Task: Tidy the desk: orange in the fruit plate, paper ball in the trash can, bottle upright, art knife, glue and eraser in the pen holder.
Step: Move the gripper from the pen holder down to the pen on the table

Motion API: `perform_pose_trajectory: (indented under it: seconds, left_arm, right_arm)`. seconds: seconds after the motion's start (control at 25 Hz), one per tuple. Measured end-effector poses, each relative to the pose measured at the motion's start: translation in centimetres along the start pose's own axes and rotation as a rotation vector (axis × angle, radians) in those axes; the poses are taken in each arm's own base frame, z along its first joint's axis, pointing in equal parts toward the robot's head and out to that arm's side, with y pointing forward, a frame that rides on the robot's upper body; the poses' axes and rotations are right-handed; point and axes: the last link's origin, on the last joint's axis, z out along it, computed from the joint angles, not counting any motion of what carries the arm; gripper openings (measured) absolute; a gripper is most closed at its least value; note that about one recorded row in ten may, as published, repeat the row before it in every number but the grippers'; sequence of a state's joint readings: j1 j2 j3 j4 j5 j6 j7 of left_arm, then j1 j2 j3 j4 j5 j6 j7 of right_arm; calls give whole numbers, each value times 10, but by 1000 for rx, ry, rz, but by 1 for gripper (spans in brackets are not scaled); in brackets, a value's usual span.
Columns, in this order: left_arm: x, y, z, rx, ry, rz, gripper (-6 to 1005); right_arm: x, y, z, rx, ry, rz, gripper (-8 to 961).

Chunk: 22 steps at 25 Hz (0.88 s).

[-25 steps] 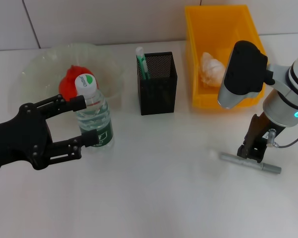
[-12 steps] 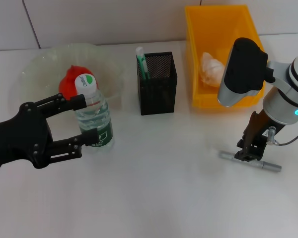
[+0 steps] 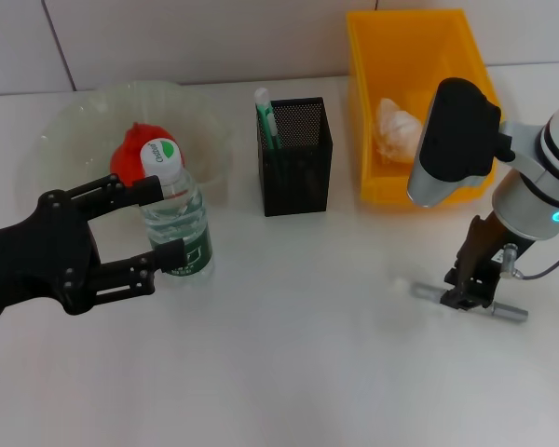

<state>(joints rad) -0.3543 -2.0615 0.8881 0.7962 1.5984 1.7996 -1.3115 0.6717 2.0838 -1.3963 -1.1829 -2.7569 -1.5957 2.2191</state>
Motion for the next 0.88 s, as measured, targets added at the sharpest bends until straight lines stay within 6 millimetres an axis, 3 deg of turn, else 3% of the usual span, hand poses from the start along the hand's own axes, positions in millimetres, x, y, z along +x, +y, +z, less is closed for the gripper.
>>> perform_pose_trajectory:
  seconds: [0.88]
  left_arm:
    - [0,0,0,1,1,1,806]
  right_arm:
    - [1,2,4,-15,8,1,240]
